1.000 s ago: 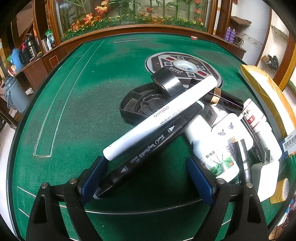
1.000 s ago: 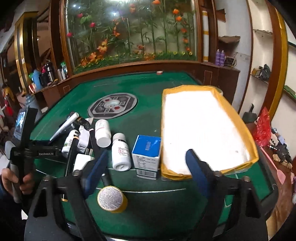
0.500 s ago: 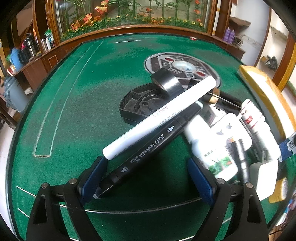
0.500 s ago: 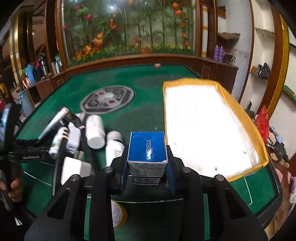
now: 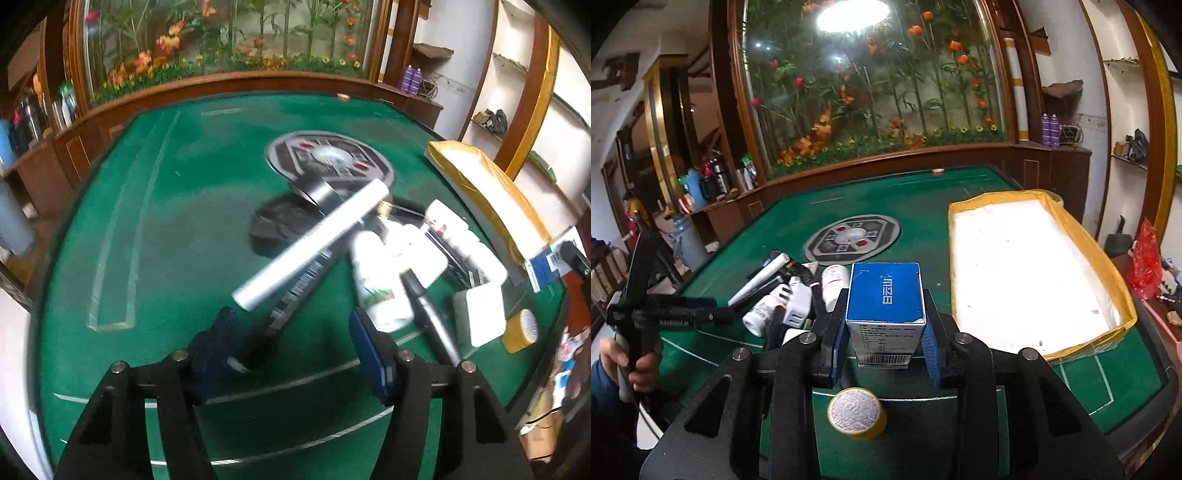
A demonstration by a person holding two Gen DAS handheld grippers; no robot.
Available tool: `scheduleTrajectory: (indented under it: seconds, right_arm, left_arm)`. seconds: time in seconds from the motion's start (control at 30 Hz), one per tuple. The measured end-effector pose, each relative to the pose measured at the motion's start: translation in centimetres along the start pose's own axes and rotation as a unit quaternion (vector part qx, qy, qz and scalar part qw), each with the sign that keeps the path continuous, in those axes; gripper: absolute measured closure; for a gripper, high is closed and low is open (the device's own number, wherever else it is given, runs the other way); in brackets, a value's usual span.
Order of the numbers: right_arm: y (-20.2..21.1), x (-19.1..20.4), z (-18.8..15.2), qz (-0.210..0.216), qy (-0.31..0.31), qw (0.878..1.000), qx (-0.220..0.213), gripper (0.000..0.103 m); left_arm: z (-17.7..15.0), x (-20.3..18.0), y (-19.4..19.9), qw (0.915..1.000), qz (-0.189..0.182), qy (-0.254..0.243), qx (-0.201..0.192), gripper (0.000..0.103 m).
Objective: Organize rigid objects
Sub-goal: 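Grasp the white tube with the left tool while the right tool holds the box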
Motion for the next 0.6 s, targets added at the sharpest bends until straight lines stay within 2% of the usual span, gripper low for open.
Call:
scheduleTrajectory:
  seconds: [0.07,0.13,0.2,0.27,0.37,0.47,0.53,0.6]
  right_arm:
    - [-0.1,0.0,-0.1,0.005,-0.001,1.000,-0.001,0.069]
    - [-0.1,0.0,-0.3,0.010,-0.003,1.000,-0.002,0.069]
    - [0.1,-0.2,-0.4,0.013,-0.007,1.000,-0.003,0.069]
    - [0.2,-0.4,-0.7,0.014,-0.012,1.000,-0.003,0.069]
    - [0.3,-0.7,-1.2,0.014,-0.020,1.000,0.001,0.069]
    - [0.5,-0.9,-1.2,0.018,-0.028,0.999,0.002,0.069]
    - [0.7,-0.9,-1.1,0.018,-0.029,0.999,0.000,0.069]
    - [0.7,-1.0,-1.1,0.019,-0.029,0.999,-0.002,0.069]
  left_arm:
    - [1.0,0.1,-0.5,0.9994,0.010,-0.032,-0.005,0.040]
    - [1.5,-0.1,-1.0,0.9978,0.015,-0.065,0.002,0.050]
    - [1.7,-0.6,-1.8,0.9954,0.007,-0.095,0.009,0.050]
    - [1.8,-0.5,-2.8,0.9926,0.016,-0.119,0.016,0.055]
    - [2.4,-0.1,-4.3,0.9932,0.014,-0.114,0.021,0.060]
    - [2.1,0.0,-6.0,0.9944,-0.003,-0.093,0.050,0.070]
    - [1.0,-1.0,-6.3,0.9925,-0.008,-0.104,0.065,0.071]
    - [0.7,-2.3,-5.9,0.9911,-0.018,-0.117,0.062,0.076]
Point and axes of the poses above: each gripper's, at about its wrist camera, not at the fingertips, and y roughly against the way its jaws point, x to its left, z to its top, the point moved 9 cm from there along -y, roughly the way its jaws point, and after that the axes turned 5 degrees about -x, right-handed, at the moved point
